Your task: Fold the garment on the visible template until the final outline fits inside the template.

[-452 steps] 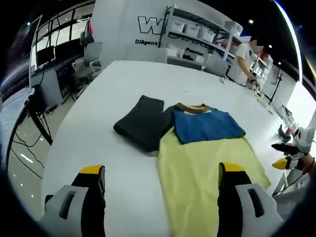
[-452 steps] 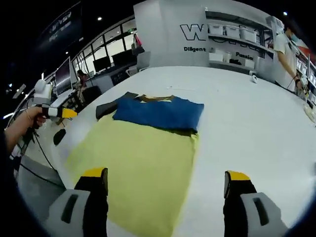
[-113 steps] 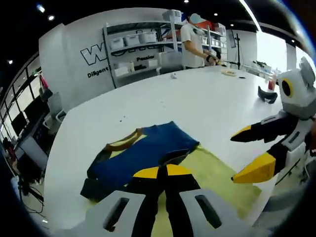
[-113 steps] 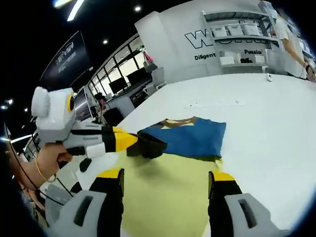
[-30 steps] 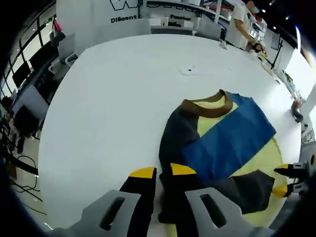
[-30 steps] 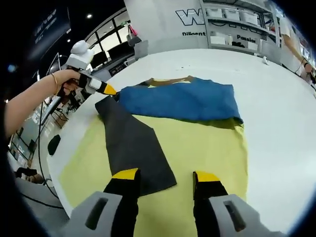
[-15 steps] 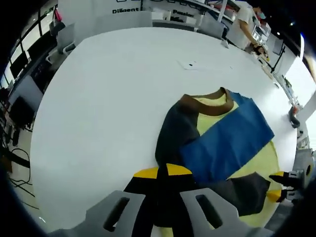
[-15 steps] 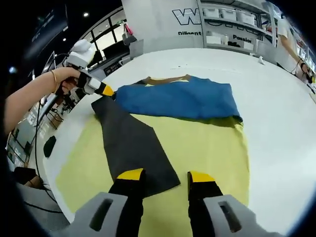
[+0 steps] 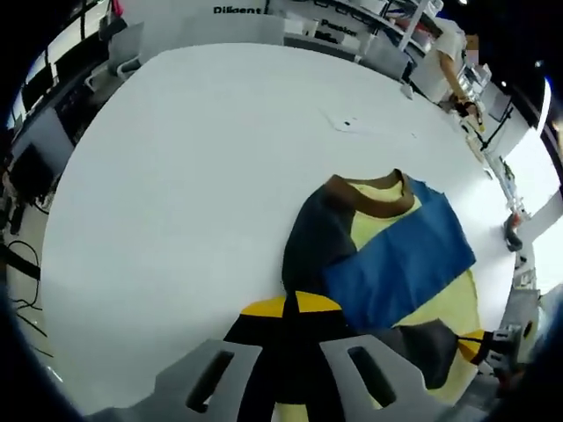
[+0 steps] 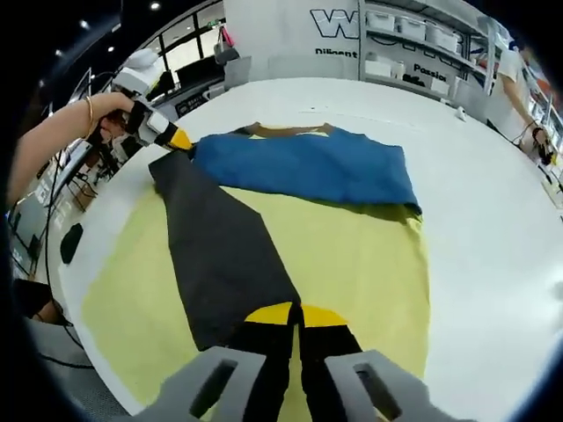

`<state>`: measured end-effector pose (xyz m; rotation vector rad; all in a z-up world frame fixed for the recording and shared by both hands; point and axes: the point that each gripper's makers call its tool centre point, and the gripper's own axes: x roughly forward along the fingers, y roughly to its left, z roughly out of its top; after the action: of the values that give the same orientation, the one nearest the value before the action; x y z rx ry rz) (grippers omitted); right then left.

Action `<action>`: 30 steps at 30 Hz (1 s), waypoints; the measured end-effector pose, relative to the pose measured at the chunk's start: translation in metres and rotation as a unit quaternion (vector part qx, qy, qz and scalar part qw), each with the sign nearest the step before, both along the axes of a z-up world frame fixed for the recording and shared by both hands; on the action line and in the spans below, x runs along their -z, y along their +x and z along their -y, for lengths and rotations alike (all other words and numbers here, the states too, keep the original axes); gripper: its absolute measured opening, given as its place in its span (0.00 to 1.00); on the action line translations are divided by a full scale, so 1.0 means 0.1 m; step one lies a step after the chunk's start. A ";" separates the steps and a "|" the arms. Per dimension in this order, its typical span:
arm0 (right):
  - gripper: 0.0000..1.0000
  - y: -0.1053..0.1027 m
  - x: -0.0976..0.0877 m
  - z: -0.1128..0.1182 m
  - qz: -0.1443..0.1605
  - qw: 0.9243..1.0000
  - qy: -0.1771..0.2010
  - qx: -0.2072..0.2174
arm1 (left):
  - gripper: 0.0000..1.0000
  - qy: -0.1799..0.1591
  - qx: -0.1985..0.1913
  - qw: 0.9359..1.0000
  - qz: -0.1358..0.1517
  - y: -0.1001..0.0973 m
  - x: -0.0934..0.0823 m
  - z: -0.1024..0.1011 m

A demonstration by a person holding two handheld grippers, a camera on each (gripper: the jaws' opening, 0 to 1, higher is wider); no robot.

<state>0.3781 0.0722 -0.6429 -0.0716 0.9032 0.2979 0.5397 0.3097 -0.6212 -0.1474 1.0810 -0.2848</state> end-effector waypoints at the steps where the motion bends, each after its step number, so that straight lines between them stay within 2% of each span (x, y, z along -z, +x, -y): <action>1: 0.00 0.00 0.00 0.00 0.000 1.000 -0.002 -0.003 | 0.00 -0.004 -0.002 1.000 -0.002 0.00 0.00 -0.01; 4: 0.00 0.00 -0.02 0.01 0.000 1.000 0.001 -0.006 | 0.00 -0.016 -0.008 1.000 -0.006 0.00 -0.02 -0.04; 7: 0.00 0.02 -0.15 0.01 0.010 1.000 0.008 -0.007 | 0.00 -0.031 -0.014 0.999 -0.009 0.01 -0.05 -0.05; 10: 0.00 0.13 -0.43 0.05 0.057 0.998 -0.013 -0.027 | 0.00 -0.061 -0.028 0.998 -0.014 0.07 -0.07 -0.07; 12: 0.00 0.19 -0.54 0.08 0.068 0.997 -0.024 -0.030 | 0.00 -0.072 -0.039 0.997 -0.015 0.10 -0.07 -0.10; 16: 0.00 0.42 -0.78 0.21 0.094 0.994 -0.047 -0.041 | 0.00 -0.085 -0.050 0.995 -0.014 0.20 -0.08 -0.17; 18: 0.00 0.51 -0.84 0.25 0.094 0.993 -0.046 -0.045 | 0.00 -0.097 -0.062 0.993 -0.015 0.24 -0.09 -0.19; 20: 0.00 0.64 -0.87 0.31 0.087 0.994 -0.041 -0.049 | 0.00 -0.122 -0.084 0.989 -0.014 0.31 -0.12 -0.19; 22: 0.00 0.77 -0.89 0.35 0.089 0.994 -0.041 -0.053 | 0.00 -0.127 -0.093 0.987 -0.011 0.36 -0.13 -0.23; 24: 0.00 0.87 -0.88 0.43 0.081 0.993 -0.055 -0.061 | 0.00 -0.120 -0.108 0.987 0.007 0.43 -0.17 -0.31; 26: 0.00 0.97 -0.92 0.46 0.084 0.994 -0.050 -0.056 | 0.00 -0.120 -0.112 0.986 0.007 0.45 -0.18 -0.33; 27: 0.00 1.01 -0.93 0.45 0.083 0.994 -0.045 -0.061 | 0.00 -0.120 -0.111 0.987 0.008 0.46 -0.18 -0.33; 29: 0.00 1.06 -0.93 0.43 0.077 0.994 -0.033 -0.065 | 0.00 -0.115 -0.067 0.991 0.026 0.46 -0.21 -0.25; 30: 0.00 1.09 -0.89 0.41 0.064 0.995 -0.031 -0.075 | 0.00 -0.104 -0.039 0.993 0.043 0.46 -0.24 -0.20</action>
<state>0.4868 0.0315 -0.5539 -0.2131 0.7815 0.4004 0.5858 0.3299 -0.5976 -0.3599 0.9572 -0.3306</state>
